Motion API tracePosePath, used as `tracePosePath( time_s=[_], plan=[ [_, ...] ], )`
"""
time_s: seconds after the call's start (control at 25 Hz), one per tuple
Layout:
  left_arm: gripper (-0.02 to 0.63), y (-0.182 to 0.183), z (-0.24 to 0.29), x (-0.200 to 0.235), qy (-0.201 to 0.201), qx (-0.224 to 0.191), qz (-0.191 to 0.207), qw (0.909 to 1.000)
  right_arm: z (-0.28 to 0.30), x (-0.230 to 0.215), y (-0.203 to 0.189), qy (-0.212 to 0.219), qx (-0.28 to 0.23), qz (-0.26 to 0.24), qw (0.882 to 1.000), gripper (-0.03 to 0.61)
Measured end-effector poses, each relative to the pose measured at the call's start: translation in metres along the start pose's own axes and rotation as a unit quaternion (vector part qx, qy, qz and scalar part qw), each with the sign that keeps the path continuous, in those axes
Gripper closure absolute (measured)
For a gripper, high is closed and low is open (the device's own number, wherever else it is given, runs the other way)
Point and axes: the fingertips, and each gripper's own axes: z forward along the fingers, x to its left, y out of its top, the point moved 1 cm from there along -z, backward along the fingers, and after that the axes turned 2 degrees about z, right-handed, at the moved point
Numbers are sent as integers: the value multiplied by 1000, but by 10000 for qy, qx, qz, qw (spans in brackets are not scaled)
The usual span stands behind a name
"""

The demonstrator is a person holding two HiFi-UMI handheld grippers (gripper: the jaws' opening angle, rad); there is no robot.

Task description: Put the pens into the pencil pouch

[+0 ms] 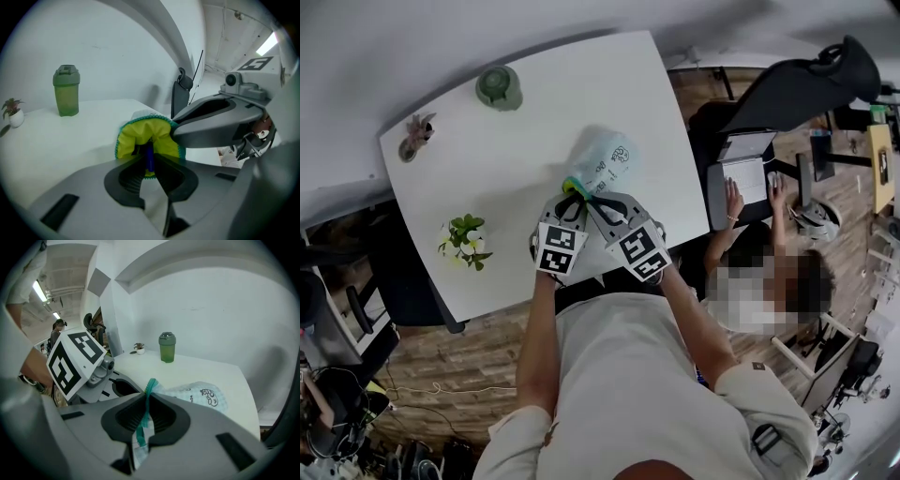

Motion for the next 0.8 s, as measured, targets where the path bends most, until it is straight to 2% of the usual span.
tracePosePath(
  time_s=[0.16,0.4,0.8],
  plan=[
    [554,-3,4,1,38,-36,90,9999,4,0,-7,22,83,38,10000,552],
    [491,-7,0,2,108,7,160,9998,7,1,-14,-54,147,56,9999,549],
    [456,-16,-38,15,373,-88,148,9992,9,2,-21,-298,227,23,9993,531]
  ],
)
